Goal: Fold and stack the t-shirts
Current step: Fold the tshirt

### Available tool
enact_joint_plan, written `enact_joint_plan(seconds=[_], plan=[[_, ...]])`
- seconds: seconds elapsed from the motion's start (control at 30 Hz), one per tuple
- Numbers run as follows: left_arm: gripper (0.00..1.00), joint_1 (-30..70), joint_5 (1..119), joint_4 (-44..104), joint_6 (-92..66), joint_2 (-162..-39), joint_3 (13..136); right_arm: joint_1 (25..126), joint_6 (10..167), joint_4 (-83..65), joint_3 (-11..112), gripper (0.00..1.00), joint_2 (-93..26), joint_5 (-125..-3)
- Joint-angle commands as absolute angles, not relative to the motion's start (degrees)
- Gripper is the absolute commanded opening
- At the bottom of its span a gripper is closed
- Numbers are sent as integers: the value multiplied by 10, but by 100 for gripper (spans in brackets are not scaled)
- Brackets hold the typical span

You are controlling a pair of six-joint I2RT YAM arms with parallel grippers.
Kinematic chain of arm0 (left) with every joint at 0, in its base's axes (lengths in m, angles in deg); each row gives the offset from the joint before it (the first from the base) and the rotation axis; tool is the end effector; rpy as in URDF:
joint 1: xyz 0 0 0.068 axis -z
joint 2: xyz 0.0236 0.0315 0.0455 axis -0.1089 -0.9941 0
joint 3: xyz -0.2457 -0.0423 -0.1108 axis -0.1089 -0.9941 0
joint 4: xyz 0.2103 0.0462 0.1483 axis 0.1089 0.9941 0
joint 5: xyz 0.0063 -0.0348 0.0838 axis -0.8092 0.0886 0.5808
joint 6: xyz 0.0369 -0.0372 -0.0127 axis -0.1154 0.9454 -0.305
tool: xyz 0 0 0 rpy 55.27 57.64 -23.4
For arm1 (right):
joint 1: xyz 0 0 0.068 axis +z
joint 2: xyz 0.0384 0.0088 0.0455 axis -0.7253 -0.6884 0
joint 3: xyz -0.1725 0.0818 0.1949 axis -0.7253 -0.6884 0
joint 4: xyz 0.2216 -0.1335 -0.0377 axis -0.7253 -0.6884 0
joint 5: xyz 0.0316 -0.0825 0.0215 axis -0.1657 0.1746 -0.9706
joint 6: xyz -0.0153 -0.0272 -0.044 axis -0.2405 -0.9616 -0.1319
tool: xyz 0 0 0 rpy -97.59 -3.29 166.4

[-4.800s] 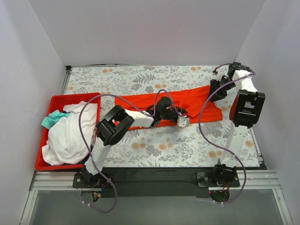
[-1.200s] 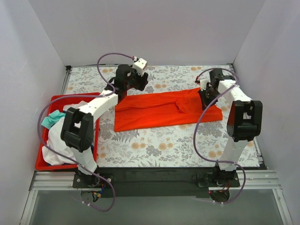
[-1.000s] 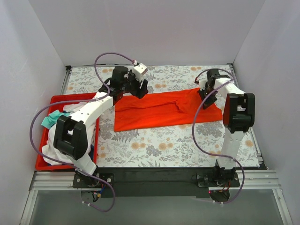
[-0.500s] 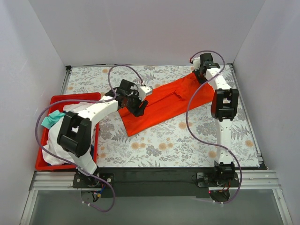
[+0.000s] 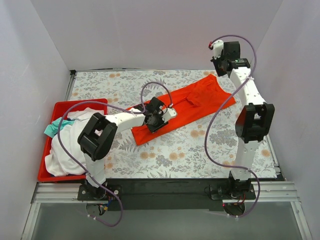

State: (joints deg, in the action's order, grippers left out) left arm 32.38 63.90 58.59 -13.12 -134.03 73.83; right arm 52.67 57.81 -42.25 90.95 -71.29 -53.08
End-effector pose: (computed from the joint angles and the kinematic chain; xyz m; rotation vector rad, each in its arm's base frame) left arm 0.2987 -0.2420 0.1608 0.6586 2.6637 -0.3556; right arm 0.4806 0.0497 0.3279 -0.5384 2.1508 -0.2416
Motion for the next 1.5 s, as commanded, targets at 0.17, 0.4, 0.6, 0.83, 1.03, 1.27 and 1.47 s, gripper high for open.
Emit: enact_joint_plan(seconds=[0.17,0.4,0.6,0.83,1.03,1.27,1.47], plan=[[29,492,627,662,-59,-1320,666,484,612,-502,861,1,-622,-620],[26,642,547,686,20,-1364,791,451,605,-535,760,1,-568,-663],[29,539,419,663,71,-1286,838,449,604,-544,697,1,-560,-705],[30,399,346,625,109,-1195,767,514,624,-543,675,1,-612,-677],[30,304,331,593,160,-1141,712,560,619,-543,667,1,-678,-593],[30,191,306,573,204,-1109,680,606,614,-540,717,1,-770,-550],[30,126,306,572,219,-1075,633,656,613,-536,851,1,-868,-552]])
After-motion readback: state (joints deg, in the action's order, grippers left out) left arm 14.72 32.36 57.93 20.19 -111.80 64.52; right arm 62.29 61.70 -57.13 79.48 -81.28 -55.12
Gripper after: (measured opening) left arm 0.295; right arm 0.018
